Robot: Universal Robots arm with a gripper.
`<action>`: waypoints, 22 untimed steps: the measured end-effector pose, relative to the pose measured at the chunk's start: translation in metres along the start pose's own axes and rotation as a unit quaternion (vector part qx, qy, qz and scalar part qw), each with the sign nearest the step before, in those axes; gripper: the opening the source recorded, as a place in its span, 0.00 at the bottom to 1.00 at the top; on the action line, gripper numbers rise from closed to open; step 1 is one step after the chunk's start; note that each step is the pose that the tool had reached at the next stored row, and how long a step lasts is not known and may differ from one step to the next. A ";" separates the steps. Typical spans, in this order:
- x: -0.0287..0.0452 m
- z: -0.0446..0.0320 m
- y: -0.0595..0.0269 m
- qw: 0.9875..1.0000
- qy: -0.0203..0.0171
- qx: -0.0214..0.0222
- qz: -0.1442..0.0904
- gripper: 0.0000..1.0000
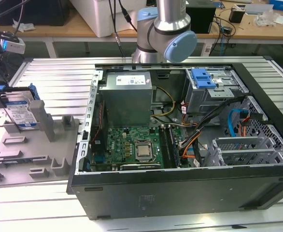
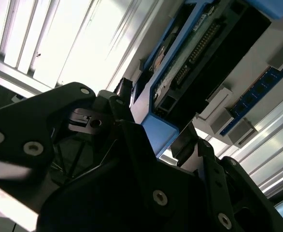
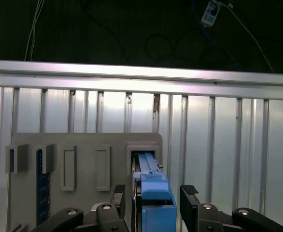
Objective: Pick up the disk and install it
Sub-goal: 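Pick up the disk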
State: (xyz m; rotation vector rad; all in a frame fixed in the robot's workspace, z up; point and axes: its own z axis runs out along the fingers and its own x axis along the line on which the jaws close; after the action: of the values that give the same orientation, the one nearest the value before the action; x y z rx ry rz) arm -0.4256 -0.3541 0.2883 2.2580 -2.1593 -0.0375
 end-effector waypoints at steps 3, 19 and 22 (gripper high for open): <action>0.0001 0.0000 0.0000 1.000 0.000 0.000 0.000 0.48; 0.0002 0.0000 0.0006 1.000 0.000 0.000 0.000 0.48; 0.0001 0.0000 0.0011 1.000 0.000 0.000 0.000 0.40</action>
State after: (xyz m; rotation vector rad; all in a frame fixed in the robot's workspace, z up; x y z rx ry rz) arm -0.4267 -0.3542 0.2883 2.2576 -2.1590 -0.0368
